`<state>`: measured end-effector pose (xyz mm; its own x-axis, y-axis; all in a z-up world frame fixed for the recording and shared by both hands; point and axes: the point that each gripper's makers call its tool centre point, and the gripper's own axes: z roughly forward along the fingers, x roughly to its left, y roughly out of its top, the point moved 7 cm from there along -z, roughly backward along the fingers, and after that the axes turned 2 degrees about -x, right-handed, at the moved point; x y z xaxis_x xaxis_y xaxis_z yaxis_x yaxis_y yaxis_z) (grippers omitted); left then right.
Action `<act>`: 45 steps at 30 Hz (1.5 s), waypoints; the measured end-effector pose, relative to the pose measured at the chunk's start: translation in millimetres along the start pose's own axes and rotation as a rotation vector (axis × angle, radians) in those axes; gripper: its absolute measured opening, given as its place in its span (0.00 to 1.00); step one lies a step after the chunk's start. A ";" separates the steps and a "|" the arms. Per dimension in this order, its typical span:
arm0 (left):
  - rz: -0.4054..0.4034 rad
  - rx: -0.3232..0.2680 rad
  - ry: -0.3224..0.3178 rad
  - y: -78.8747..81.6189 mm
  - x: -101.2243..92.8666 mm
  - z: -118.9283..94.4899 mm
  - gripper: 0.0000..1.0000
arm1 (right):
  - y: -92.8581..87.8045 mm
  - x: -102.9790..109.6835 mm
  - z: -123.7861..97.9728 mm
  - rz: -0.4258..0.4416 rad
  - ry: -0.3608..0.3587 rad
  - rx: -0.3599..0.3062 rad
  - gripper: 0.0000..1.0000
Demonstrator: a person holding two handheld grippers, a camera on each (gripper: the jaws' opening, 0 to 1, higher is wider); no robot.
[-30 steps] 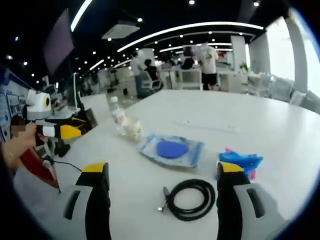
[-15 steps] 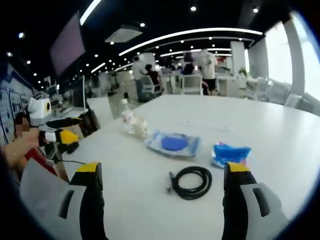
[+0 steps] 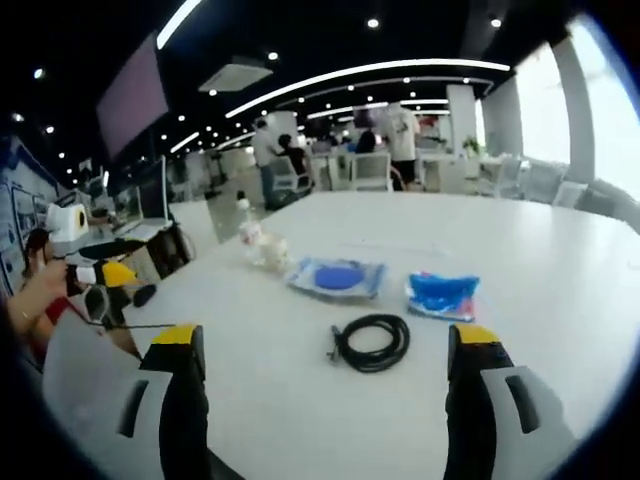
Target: Arrange the tabletop items into an orderly group along one side of the table until the central work area is clear of visible clutter.
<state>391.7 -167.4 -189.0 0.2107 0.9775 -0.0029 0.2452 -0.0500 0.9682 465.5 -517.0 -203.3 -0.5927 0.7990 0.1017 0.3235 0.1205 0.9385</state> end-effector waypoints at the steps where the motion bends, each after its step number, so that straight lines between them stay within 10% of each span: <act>1: 0.007 -0.016 -0.005 0.9 -1.4 -0.4 0.97 | -0.3 1.0 -2.6 0.006 -0.008 -0.010 0.99; 19: 0.074 -0.062 -0.064 -7.8 -15.1 9.8 0.99 | -16.1 10.8 -7.1 0.024 -0.088 -0.097 0.99; 45: 0.052 0.002 -0.057 -26.9 -12.7 26.8 0.99 | -29.5 14.0 -3.2 0.019 -0.117 -0.023 0.99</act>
<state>407.8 -184.0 -221.7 0.2764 0.9605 0.0330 0.2342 -0.1006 0.9670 445.4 -511.3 -228.5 -0.4958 0.8645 0.0820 0.3161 0.0917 0.9443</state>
